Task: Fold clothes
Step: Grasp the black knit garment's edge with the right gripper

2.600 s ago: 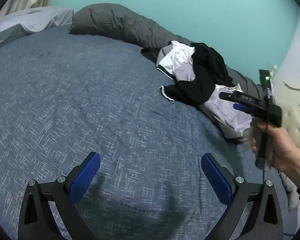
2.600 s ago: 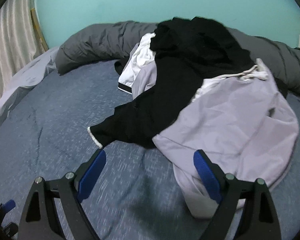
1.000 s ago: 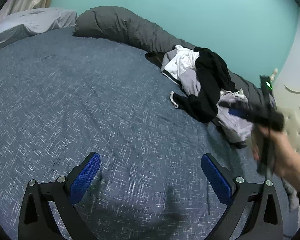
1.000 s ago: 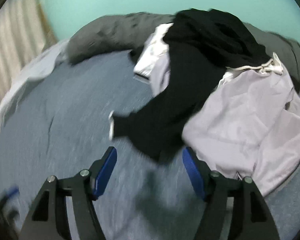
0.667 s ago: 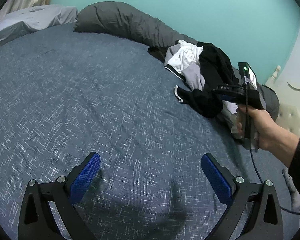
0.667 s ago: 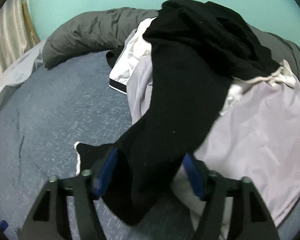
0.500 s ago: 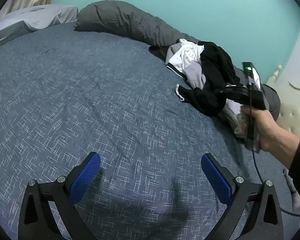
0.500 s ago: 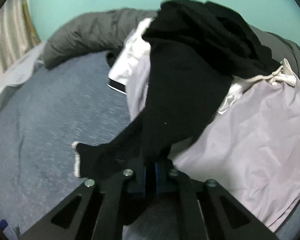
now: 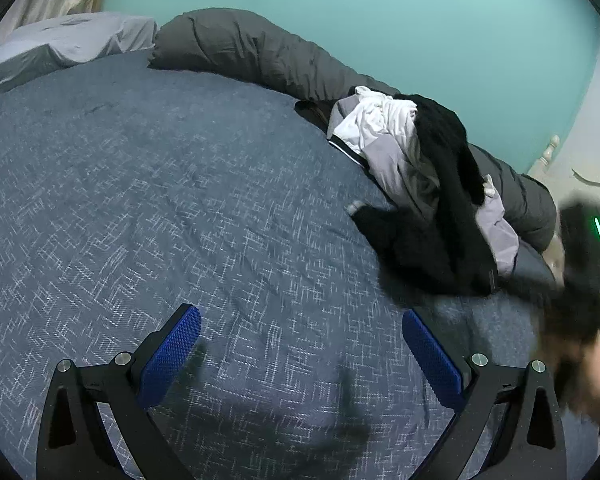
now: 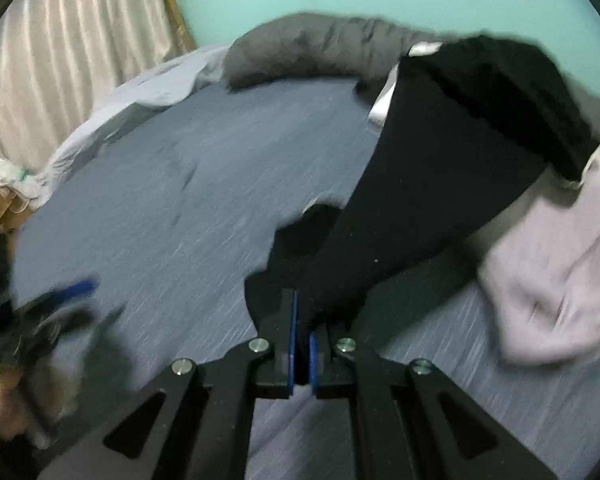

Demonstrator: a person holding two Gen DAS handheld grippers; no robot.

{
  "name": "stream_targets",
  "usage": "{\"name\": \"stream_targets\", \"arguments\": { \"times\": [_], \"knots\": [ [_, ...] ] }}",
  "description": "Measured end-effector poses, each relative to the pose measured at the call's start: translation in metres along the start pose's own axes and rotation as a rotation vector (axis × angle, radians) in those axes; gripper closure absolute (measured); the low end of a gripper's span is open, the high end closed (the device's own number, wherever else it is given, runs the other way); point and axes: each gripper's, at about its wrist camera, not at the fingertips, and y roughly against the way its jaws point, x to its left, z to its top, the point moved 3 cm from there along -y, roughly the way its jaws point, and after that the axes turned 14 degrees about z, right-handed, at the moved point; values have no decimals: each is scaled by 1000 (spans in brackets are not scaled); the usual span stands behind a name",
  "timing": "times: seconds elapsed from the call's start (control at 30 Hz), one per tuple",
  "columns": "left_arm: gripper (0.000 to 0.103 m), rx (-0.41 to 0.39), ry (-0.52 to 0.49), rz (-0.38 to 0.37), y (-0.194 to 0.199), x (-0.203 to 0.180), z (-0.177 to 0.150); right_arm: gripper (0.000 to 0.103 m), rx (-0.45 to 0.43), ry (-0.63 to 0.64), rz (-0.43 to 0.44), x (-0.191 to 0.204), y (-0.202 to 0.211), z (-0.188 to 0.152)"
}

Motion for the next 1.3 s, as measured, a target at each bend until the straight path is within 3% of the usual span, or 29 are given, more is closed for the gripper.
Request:
{"name": "stream_targets", "arguments": {
  "times": [0.07, 0.23, 0.37, 0.43, 0.47, 0.5, 0.7, 0.87, 1.0, 1.13, 1.2, 1.3],
  "knots": [
    [0, 0, 6, -3, 0, 1, 1, 99, 41, 2, 23, 13, 3, -23],
    [0, -5, 10, -9, 2, 2, 3, 99, -42, -100, 2, -3, 44, -31],
    [0, -7, 6, -14, 3, -1, 2, 91, -108, -182, -15, -16, 77, -38],
    [0, -11, 0, -15, 4, -2, 3, 77, -156, -225, -39, -28, 95, -36],
    [0, -12, 1, -15, 5, -3, 3, 58, -198, -248, -69, -41, 105, -28],
    [0, -12, 1, -15, 5, -3, 3, 47, -240, -270, -100, -54, 116, -21],
    [0, -5, 0, -8, 2, -2, 2, 31, -373, -457, -225, -141, 130, 4],
    [0, -5, 1, 15, -1, 0, 1, 31, -396, -612, -265, -190, 103, 6],
    [0, -4, 1, 34, -5, 2, 0, 31, -446, -646, -252, -208, 84, 13],
    [0, -2, -6, 41, -7, 2, -1, 34, -425, -627, -217, -214, 68, 25],
    [0, 2, -8, 44, -8, 2, -2, 80, -423, -561, -223, -202, 66, 31],
    [0, 6, -10, 41, -9, -1, -3, 92, -410, -487, -241, -183, 68, 39]
  ]
}}
